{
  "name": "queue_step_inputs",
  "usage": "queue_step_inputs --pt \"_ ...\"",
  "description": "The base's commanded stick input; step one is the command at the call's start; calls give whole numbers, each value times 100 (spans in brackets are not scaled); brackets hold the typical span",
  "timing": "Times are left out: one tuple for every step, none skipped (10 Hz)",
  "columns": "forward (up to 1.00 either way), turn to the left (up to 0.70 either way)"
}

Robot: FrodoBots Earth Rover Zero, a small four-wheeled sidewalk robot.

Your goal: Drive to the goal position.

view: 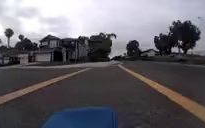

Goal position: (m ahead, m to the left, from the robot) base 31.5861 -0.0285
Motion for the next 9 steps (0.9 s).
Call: queue_step_inputs --pt "100 0" --pt "100 0" --pt "100 0" --pt "100 0" --pt "100 0" --pt "100 0" --pt "100 0" --pt "100 0" --pt "100 0"
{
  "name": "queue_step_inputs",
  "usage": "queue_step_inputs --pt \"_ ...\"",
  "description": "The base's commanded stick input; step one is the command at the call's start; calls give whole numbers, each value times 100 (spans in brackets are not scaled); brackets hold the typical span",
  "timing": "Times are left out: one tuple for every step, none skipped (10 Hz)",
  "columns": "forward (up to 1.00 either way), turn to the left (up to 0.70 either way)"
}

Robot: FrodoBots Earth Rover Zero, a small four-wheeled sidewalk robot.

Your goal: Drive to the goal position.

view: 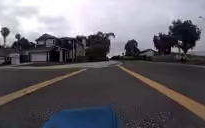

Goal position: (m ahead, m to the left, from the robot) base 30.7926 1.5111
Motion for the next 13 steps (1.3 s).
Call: queue_step_inputs --pt "100 0" --pt "100 0" --pt "100 0" --pt "100 0" --pt "100 0" --pt "100 0" --pt "100 0" --pt "100 0" --pt "100 0" --pt "100 0" --pt "100 0" --pt "100 0" --pt "100 0"
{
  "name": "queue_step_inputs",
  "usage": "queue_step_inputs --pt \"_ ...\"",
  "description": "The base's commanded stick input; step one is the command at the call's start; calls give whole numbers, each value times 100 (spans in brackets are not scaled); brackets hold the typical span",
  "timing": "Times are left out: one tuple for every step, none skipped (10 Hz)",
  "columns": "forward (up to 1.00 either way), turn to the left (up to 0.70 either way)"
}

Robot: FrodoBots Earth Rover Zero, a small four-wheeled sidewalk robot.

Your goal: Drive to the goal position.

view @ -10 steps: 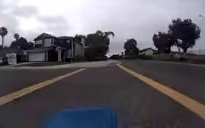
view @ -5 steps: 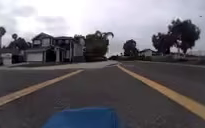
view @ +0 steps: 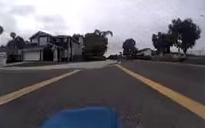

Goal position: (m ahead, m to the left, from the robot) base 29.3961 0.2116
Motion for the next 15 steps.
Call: queue_step_inputs --pt "100 0" --pt "100 0" --pt "100 0" --pt "100 0" --pt "100 0" --pt "100 0" --pt "100 0" --pt "100 0" --pt "100 0" --pt "100 6" --pt "100 24" --pt "100 17" --pt "100 0" --pt "100 0" --pt "100 0"
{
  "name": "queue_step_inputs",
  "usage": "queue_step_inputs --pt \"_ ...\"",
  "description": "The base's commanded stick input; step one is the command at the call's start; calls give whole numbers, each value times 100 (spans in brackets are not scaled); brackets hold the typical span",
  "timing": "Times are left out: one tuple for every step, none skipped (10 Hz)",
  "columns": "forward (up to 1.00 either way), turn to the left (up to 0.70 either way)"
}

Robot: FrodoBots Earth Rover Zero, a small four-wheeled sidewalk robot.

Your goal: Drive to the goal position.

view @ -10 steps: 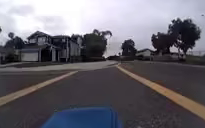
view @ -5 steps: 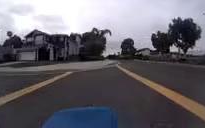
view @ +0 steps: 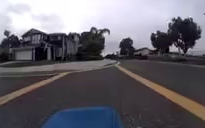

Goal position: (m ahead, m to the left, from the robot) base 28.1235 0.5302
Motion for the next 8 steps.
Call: queue_step_inputs --pt "100 0" --pt "96 0" --pt "86 0" --pt "77 0" --pt "70 0" --pt "70 0" --pt "70 0" --pt "70 0"
